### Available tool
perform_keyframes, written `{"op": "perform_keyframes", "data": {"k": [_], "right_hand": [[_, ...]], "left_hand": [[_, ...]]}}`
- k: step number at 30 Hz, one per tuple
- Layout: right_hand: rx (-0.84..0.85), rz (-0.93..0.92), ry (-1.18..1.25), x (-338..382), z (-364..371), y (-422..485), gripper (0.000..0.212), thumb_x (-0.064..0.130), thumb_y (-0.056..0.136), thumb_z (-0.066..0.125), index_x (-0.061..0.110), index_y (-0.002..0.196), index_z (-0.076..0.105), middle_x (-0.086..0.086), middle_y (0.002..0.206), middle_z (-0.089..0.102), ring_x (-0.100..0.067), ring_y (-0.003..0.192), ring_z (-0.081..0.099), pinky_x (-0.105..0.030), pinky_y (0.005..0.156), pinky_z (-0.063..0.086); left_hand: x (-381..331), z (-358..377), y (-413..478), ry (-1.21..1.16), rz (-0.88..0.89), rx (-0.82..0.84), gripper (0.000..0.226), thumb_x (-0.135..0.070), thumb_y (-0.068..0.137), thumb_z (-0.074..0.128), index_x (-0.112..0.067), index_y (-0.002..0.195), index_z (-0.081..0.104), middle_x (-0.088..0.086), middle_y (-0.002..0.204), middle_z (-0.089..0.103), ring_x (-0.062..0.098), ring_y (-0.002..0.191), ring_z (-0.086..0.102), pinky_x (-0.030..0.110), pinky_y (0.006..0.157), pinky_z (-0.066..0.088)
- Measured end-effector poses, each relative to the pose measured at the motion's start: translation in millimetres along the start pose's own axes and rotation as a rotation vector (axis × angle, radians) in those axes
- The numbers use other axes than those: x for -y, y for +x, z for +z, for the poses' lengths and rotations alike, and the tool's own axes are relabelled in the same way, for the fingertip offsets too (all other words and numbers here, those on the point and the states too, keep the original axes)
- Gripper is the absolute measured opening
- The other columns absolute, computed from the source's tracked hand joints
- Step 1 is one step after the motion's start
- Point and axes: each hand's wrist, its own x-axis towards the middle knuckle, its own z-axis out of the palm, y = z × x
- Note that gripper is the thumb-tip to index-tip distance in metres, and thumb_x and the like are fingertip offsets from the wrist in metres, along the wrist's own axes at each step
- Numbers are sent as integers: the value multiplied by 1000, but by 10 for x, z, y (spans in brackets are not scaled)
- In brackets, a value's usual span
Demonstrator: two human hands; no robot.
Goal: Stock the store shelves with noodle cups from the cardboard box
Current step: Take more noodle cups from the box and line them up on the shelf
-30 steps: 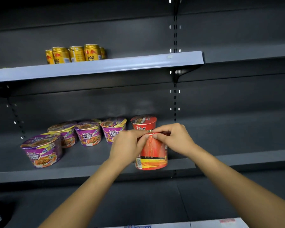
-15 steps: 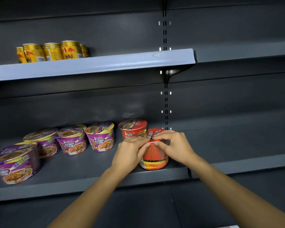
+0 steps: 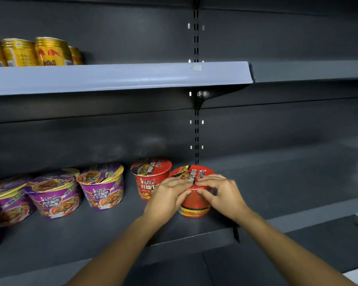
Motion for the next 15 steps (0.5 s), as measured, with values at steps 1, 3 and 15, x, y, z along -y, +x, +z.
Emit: {"op": "perform_keyframes", "data": {"k": [1, 3, 15], "right_hand": [[-1, -8, -2, -35, 7, 26, 23, 19, 77, 77, 19, 100, 75, 6, 102, 72, 0, 104, 55, -15, 96, 38], [9, -20, -1, -102, 23, 93, 23, 18, 77, 76, 18, 100, 75, 4, 102, 72, -3, 103, 56, -18, 95, 38], [85, -38, -4, -503, 173, 435, 27, 20, 84, 71, 19, 111, 71, 1, 115, 68, -12, 114, 53, -21, 100, 34]], "left_hand": [[20, 9, 32, -4, -5, 15, 39, -41, 89, 47, -18, 108, 72, -2, 108, 71, 14, 105, 64, 23, 98, 43], [72, 18, 95, 9, -15, 41, 43, -44, 89, 44, -20, 112, 70, -2, 113, 69, 17, 108, 62, 27, 97, 45], [476, -11, 368, 284, -275, 66, 51, -30, 96, 48, -15, 144, 38, 3, 149, 40, 17, 142, 27, 26, 116, 15]]}}
